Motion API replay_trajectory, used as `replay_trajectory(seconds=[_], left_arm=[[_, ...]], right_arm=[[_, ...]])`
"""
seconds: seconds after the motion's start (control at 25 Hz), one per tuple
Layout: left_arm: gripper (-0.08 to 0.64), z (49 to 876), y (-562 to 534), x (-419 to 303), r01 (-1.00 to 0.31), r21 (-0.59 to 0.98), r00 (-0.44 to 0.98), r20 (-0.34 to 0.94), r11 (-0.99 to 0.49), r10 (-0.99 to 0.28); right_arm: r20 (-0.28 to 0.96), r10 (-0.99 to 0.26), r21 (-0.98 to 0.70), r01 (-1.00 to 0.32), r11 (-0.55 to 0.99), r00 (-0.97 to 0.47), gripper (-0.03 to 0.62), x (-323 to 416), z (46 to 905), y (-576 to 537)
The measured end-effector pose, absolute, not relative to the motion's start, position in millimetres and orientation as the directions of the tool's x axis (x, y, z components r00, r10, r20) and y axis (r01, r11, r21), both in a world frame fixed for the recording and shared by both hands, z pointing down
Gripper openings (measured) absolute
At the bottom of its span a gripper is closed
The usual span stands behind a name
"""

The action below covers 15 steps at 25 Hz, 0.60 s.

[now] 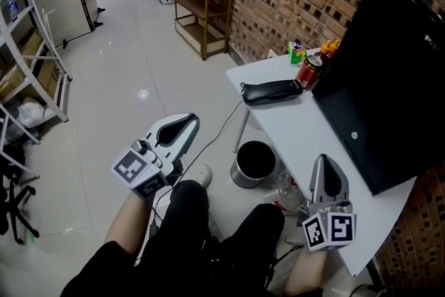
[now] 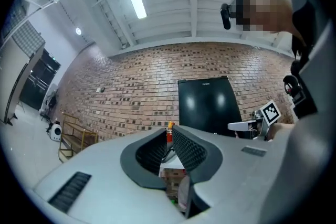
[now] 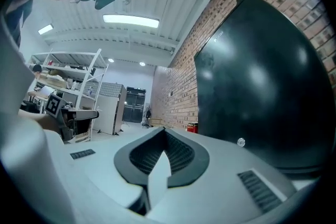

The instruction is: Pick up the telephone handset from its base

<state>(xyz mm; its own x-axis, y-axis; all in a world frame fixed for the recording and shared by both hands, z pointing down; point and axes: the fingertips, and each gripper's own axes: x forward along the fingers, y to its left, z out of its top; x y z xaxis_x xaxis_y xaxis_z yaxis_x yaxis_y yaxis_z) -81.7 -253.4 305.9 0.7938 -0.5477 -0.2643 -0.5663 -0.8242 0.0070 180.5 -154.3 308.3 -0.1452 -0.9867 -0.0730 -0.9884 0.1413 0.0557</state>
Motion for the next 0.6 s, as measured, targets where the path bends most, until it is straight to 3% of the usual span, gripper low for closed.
replay_trajectory(seconds=[0.6], left_arm=[[0.034, 308.4, -320.2, -25.4, -0.456, -0.021, 0.873, -0.206, -0.89, -0.442]], right_arm=[[-0.061, -0.998, 0.068, -0.997, 0.023, -0.028, 0.011, 202.8, 308.2, -164.5]])
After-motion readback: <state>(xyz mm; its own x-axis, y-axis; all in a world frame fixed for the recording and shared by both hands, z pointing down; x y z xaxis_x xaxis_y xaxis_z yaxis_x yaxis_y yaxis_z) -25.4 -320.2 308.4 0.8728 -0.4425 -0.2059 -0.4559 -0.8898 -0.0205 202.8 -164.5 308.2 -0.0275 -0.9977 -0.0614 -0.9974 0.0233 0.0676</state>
